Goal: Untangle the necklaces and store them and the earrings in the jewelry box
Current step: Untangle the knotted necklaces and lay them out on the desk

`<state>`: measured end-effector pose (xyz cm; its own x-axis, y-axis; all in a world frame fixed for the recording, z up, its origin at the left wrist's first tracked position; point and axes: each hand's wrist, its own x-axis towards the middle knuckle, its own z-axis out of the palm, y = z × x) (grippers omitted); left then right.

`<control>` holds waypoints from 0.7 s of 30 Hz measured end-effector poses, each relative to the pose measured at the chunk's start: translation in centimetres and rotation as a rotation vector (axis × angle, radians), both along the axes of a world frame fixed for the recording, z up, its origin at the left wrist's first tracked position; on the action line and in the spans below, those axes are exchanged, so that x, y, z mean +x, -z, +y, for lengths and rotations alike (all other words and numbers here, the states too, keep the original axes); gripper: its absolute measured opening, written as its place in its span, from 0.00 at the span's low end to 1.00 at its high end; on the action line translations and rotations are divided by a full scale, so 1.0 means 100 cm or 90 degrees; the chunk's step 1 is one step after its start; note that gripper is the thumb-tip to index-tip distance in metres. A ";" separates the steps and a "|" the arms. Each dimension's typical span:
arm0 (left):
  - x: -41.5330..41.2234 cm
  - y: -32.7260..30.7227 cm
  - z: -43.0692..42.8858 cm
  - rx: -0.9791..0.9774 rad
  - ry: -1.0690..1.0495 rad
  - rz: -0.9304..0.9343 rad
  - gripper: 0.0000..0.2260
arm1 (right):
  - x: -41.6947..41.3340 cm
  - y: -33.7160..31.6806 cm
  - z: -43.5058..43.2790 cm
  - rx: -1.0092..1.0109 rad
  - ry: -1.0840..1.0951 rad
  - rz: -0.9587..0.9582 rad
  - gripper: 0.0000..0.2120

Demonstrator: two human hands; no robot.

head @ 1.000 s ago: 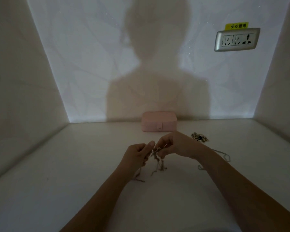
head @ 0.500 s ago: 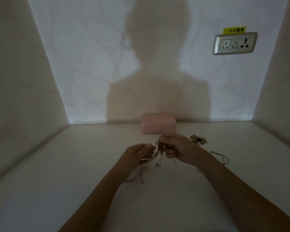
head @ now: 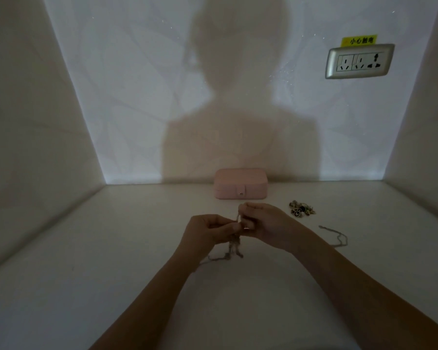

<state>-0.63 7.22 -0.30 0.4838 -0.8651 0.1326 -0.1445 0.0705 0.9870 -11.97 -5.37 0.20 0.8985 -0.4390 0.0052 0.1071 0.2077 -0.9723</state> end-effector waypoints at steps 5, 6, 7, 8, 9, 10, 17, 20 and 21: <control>0.001 0.000 -0.001 -0.002 0.008 0.076 0.06 | -0.004 -0.003 -0.009 0.055 0.021 -0.041 0.07; 0.002 -0.002 -0.001 -0.026 0.014 0.139 0.07 | -0.006 -0.003 -0.012 0.074 0.006 -0.063 0.09; 0.003 -0.004 0.000 -0.060 0.024 0.228 0.07 | -0.009 -0.003 -0.015 0.100 0.000 -0.086 0.13; 0.002 -0.008 0.000 -0.097 0.037 0.324 0.06 | -0.010 -0.004 -0.017 0.133 0.001 -0.109 0.16; 0.002 -0.010 0.000 -0.129 0.047 0.405 0.07 | -0.010 -0.005 -0.017 0.168 0.000 -0.136 0.19; 0.001 -0.013 0.000 -0.153 0.054 0.463 0.08 | -0.009 -0.006 -0.017 0.204 -0.007 -0.165 0.20; 0.005 -0.014 -0.002 -0.212 0.036 0.565 0.05 | -0.005 -0.010 -0.005 0.305 -0.017 -0.286 0.19; 0.006 -0.013 -0.002 -0.205 0.012 0.560 0.05 | -0.007 -0.009 -0.010 0.355 -0.110 -0.304 0.12; 0.007 -0.013 -0.002 -0.202 0.002 0.562 0.06 | -0.008 -0.009 -0.012 0.391 -0.188 -0.310 0.09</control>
<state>0.09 7.00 0.97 0.5196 -0.8528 -0.0523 0.6486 0.3539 0.6738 -12.81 -6.60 1.10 0.9363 -0.2373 0.2590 0.3437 0.7710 -0.5361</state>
